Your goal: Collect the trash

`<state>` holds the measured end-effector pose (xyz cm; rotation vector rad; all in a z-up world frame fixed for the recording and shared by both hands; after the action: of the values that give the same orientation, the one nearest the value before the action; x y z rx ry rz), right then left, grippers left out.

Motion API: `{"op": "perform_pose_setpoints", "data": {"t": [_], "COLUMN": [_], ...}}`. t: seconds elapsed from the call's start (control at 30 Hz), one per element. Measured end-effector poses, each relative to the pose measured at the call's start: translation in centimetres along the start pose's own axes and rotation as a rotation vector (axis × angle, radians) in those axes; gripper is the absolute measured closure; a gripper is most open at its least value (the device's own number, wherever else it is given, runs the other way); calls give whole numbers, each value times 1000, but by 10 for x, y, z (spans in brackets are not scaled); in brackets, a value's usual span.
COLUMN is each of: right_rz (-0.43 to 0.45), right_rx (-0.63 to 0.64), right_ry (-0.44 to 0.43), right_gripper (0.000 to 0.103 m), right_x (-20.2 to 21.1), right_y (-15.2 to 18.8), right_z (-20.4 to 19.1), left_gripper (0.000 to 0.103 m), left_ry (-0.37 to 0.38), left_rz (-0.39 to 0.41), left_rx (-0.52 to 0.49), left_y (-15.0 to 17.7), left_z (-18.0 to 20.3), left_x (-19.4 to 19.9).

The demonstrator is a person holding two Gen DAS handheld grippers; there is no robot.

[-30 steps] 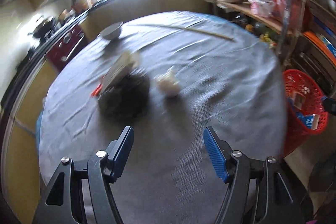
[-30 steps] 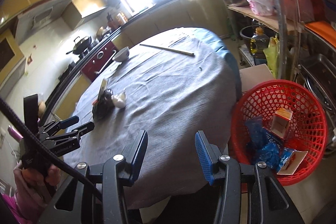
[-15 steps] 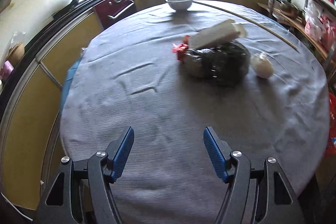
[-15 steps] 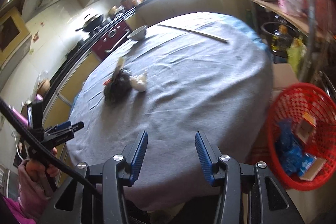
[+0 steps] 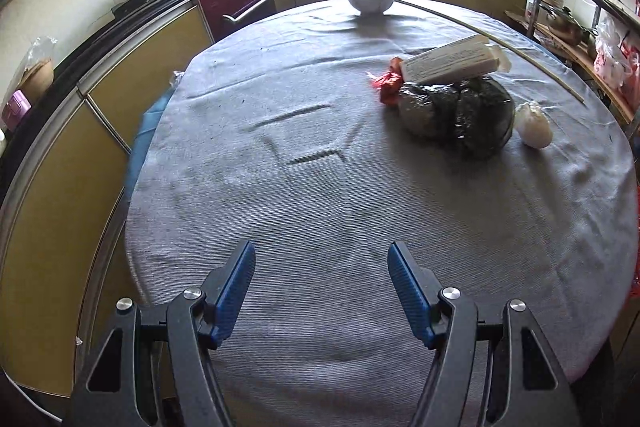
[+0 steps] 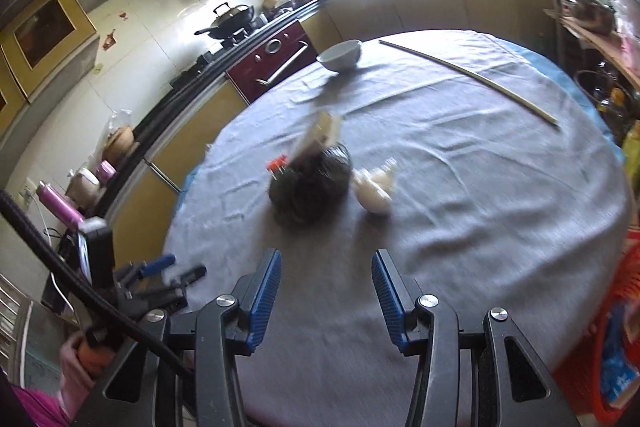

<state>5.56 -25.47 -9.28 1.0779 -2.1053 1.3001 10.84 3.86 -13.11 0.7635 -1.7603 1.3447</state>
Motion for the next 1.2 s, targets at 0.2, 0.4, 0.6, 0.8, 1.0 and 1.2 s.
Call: {"op": "perform_pose_setpoints", "data": {"t": [0.2,0.4,0.6,0.8,1.0,1.2], "right_rz": [26,46,0,-71,-77,-91], "right_rx": [-40,-131,-236,-223,-30,73], "right_ry": [-59,-84,-153,-206,-141,-155], "right_gripper": [50,46,44,44,64,67], "right_x": [-39,-89,-139,-170,-166,-145], "right_y": [-47,-100,-132,-135,-125,-91], "right_z": [-5,14,35,24,-12,-33], "left_gripper": [34,34,34,34,34,34], "left_ry": [-5,-18,-30,-39,-43,-40], "left_rz": [-19,-41,-54,-54,-50,-44], "left_rx": [6,12,16,11,21,20], "left_y": [-1,-2,-1,0,2,3], "left_z": [-13,-24,-28,-26,-25,-21], "left_x": [-6,-9,-9,-3,1,5]}}
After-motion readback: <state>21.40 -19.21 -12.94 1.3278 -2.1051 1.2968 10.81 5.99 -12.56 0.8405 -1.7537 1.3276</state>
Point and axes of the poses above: each gripper's, at about its wrist camera, not at the fingertips, and x roughly against the way its jaws point, z to its right, y to its underside, the point moved 1 cm from there along -x, roughly the way its jaws point, and after that the axes turned 4 degrees about -z, right-handed, at the moved point
